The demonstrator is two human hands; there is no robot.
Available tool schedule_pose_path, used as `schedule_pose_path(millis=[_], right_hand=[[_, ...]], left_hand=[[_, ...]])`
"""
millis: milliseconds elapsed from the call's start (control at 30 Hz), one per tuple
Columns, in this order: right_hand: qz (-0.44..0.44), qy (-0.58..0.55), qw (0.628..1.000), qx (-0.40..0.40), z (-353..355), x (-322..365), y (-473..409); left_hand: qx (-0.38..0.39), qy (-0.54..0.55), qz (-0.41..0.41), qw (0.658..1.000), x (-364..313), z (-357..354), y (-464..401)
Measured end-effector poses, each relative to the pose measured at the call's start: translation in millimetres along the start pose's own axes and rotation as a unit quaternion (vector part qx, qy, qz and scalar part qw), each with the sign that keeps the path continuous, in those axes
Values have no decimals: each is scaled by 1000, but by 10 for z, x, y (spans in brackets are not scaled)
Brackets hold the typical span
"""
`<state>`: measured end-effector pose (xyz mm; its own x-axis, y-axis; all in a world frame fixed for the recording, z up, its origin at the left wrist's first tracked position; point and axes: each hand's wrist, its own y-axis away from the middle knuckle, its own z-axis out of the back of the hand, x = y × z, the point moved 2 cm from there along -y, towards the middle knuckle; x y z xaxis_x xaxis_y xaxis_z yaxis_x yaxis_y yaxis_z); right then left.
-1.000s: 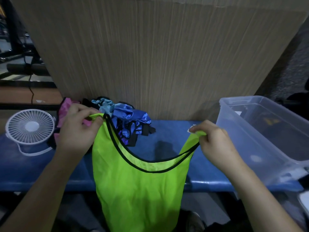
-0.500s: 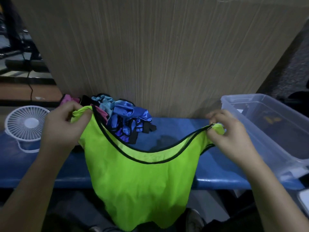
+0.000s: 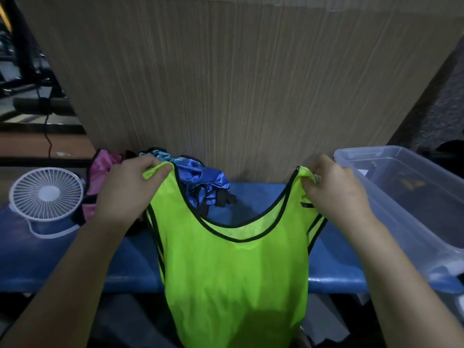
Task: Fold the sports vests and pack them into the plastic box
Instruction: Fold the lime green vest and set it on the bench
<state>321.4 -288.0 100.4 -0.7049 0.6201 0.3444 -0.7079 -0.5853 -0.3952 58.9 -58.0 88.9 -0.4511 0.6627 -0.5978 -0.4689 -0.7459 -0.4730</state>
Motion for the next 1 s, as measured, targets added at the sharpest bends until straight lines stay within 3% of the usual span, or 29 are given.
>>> schedule_pose_path(millis=[133,267,367,533,667,800,1000], right_hand=[[-53,-111,988,98,-279,-131,-103],[-94,-149,964,202,-514,-238,-147],[-132,-225,920,294,-563,-211,-94],[-106,-337,851,388,-461,-134,59],[-111,-403,832,365,-396,-98,122],[-161,-436,831,305,-508,31,177],[-156,-486,793,332,-632,412,308]], left_hand=[[42,-13,29,999,153,-250,-16],[129,23,58,990,272,-413,-14],[166,55,69,982,317,-444,-18],[224,128,49,965,194,-409,21],[256,185,12,949,-27,-337,76],[241,247,41,938,-173,-404,149],[277,254,36,926,-362,-718,299]])
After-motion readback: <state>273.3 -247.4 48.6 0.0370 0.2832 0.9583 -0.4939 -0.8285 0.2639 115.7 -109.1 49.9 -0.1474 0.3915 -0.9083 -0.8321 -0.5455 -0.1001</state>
